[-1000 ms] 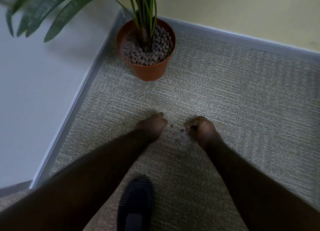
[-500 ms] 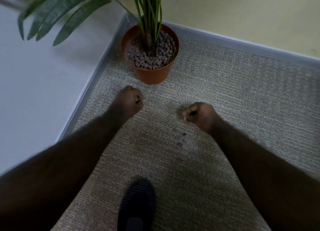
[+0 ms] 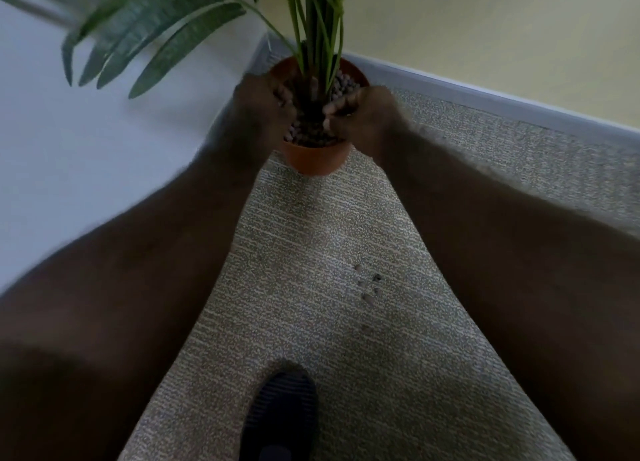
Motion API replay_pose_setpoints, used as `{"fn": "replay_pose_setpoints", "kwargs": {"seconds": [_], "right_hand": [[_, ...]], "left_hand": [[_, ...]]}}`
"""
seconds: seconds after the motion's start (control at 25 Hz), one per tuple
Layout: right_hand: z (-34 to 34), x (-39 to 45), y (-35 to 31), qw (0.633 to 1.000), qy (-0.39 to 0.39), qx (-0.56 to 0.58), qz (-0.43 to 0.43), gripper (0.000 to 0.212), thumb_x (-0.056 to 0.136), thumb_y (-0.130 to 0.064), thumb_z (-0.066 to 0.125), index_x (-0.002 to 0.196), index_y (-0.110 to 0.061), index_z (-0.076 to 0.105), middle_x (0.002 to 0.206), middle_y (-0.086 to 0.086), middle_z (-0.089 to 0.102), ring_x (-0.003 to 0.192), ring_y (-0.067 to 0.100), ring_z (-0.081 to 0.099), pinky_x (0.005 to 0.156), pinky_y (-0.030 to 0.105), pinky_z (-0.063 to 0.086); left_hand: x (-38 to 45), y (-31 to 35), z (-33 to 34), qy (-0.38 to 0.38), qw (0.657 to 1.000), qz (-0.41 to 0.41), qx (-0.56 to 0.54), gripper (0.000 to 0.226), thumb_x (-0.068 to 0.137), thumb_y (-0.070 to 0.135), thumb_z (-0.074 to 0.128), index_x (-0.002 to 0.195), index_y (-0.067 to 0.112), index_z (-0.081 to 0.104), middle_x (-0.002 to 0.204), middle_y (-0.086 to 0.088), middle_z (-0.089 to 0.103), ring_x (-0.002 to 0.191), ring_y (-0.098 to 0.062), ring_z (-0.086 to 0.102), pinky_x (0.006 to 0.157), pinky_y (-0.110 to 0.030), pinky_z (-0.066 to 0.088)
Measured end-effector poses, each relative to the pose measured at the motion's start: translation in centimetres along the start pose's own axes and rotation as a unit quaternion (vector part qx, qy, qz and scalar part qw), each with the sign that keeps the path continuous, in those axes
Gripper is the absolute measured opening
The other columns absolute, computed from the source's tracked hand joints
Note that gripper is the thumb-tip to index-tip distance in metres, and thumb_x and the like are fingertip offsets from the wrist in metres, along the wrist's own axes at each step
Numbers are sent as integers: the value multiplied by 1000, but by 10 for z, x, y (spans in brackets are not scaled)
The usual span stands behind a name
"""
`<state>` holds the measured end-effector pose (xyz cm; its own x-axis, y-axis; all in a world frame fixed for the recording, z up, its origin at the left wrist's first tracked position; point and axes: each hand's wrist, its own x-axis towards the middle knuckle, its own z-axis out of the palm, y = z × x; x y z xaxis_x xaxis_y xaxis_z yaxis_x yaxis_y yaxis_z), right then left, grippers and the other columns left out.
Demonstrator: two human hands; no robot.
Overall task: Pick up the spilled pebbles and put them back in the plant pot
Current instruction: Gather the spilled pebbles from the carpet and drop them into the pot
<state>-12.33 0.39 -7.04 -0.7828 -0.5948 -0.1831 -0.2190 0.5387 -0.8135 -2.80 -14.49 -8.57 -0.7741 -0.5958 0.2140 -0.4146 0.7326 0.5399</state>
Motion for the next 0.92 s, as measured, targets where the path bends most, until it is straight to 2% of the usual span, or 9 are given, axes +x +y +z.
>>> {"fn": "replay_pose_setpoints", "kwargs": {"seconds": [0.12,0.2,0.28,0.36,0.52,0.64,0.72,0.8,0.92], "right_hand": [[10,16,-3,999,14,5,52,19,77,-15,78,96,-16,76,106,0,74,104,12,65,100,30,52],[9,26,-2,997,16,20,71,22,79,-15,76,101,-10,74,108,6,74,101,16,67,99,35,53],[9,32,1,998,4,22,64,27,84,-14,70,108,-2,70,112,17,71,99,25,68,95,42,55],[9,34,3,999,-4,1,55,29,87,-15,66,111,1,68,114,20,70,102,29,68,94,43,54],[2,32,8,997,20,-6,70,28,83,-16,72,110,-9,73,115,9,71,111,22,64,99,38,53],[-6,17,16,997,42,19,57,19,85,-13,69,103,-10,74,109,8,73,105,21,67,95,38,56],[-14,-3,31,996,55,50,50,15,85,-10,69,99,-10,75,103,7,74,97,19,69,91,39,58],[-21,-26,59,997,42,39,53,11,86,-11,69,95,-10,75,96,5,74,85,16,69,89,41,58],[-22,-72,116,993,-54,-44,100,7,85,-18,71,82,-13,75,91,3,76,82,13,70,90,28,57]], "left_hand": [[4,5,8,-27,998,-41,-40,19,82,15,66,95,4,73,100,-13,74,97,-21,67,62,6,31],[6,12,10,-54,994,-68,-67,27,87,12,60,112,7,68,104,-11,72,97,-19,67,60,4,33],[7,18,9,-93,984,-98,-114,45,90,6,53,134,13,52,102,-2,69,83,-6,64,57,-2,38],[7,21,9,-104,979,-102,-145,53,91,0,49,141,13,42,111,-8,68,82,-7,64,52,2,36],[2,23,8,-71,987,-91,-113,43,93,6,49,135,14,51,124,-14,65,108,-23,62,57,6,33],[-7,17,8,3,998,-45,-46,26,92,20,53,111,13,70,112,-7,71,100,-18,64,63,11,28],[-26,15,12,25,999,-3,-41,23,88,20,52,98,16,72,106,2,70,95,-12,62,68,6,34],[-62,11,31,-24,995,74,-60,22,85,15,51,94,14,71,100,-2,69,92,-12,60,78,-14,47],[-127,5,61,-230,968,88,-56,27,87,12,52,110,16,66,111,-4,64,99,-11,59,87,-25,50]]}}
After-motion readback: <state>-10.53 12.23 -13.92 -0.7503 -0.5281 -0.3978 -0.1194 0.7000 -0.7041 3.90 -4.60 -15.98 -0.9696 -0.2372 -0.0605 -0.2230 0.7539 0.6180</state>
